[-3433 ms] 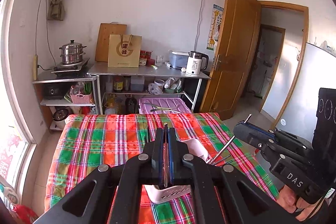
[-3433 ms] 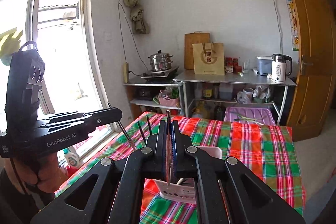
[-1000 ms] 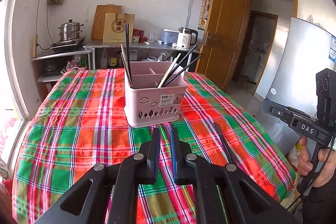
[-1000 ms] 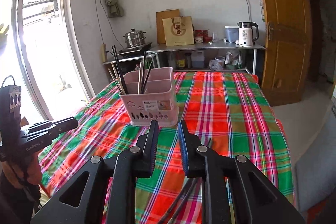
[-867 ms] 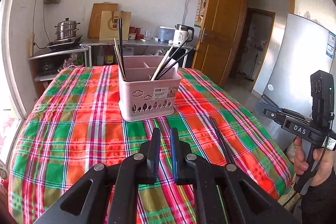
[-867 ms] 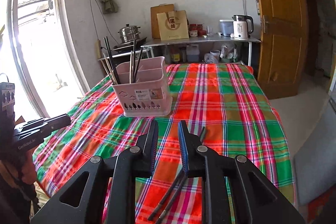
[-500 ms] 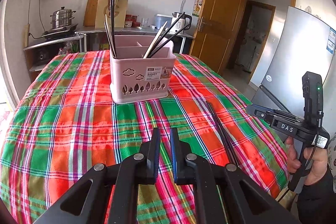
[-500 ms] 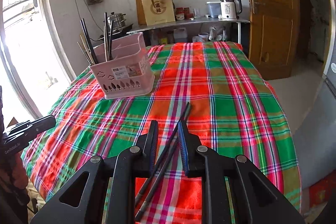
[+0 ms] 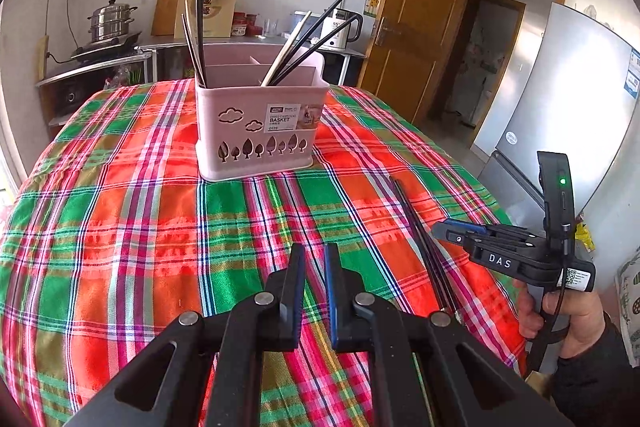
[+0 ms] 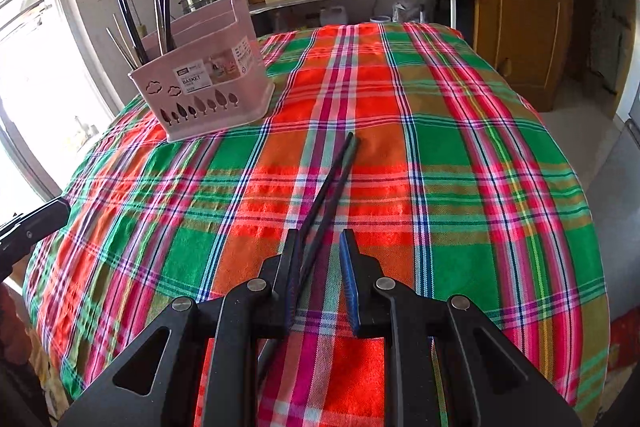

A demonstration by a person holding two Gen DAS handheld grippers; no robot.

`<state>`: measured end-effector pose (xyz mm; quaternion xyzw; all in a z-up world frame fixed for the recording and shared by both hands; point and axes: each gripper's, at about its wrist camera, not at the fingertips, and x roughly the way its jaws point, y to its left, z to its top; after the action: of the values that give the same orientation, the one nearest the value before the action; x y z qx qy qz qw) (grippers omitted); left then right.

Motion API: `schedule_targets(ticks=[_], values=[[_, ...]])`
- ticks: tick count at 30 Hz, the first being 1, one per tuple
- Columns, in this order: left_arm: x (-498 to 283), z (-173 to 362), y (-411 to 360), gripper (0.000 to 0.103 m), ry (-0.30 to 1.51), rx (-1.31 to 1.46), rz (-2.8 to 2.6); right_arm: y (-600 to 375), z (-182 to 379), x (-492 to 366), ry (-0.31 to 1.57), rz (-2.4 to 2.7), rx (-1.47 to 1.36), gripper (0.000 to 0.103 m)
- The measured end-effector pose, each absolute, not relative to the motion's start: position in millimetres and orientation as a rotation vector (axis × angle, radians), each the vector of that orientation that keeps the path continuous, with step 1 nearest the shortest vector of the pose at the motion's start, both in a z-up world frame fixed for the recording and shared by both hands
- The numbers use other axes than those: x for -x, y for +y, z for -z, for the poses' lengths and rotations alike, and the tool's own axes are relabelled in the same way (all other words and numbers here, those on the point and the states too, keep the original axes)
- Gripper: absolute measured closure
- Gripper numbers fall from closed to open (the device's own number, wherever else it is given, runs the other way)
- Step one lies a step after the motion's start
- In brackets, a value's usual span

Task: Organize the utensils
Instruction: 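Move both open tools down over the last black chopsticks on the cloth, then close the left tool on a black chopstick while the right tool grasps another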

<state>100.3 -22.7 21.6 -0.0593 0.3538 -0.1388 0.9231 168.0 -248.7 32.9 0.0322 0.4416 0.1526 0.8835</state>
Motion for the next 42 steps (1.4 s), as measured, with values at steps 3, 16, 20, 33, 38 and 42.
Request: schedule_targets(ticks=[3,16,20,33,38,42], values=[[-103.8,-20.3,-24.9,0.095,0.735,0.124,0.293,-246.8,-27.5,-172.9,0.936,-0.308,-0.068,0.083],[-121.7,-14.4,-50.1,0.095,0.776,0.109,0.338,-242.0,-21.5,-176.9,0.955,-0.312,-0.029,0.084],[-131.1,-9.9,-63.0,0.095,0.801,0.106,0.367,-245.8,-22.6,-174.1,0.954,-0.307,-0.014,0.087],[-191.6,18.1,-121.6,0.083,0.920,0.110,0.449,-279.0,-23.0,-169.7,0.953,-0.323,-0.059,0.092],[-216.5,34.2,-147.1,0.083,0.970,0.075,0.461,-283.1,-21.8,-170.8,0.955,-0.336,-0.087,0.092],[-228.4,42.1,-159.0,0.083,0.988,0.073,0.463,-285.7,-21.1,-171.7,0.958,-0.344,-0.107,0.092]])
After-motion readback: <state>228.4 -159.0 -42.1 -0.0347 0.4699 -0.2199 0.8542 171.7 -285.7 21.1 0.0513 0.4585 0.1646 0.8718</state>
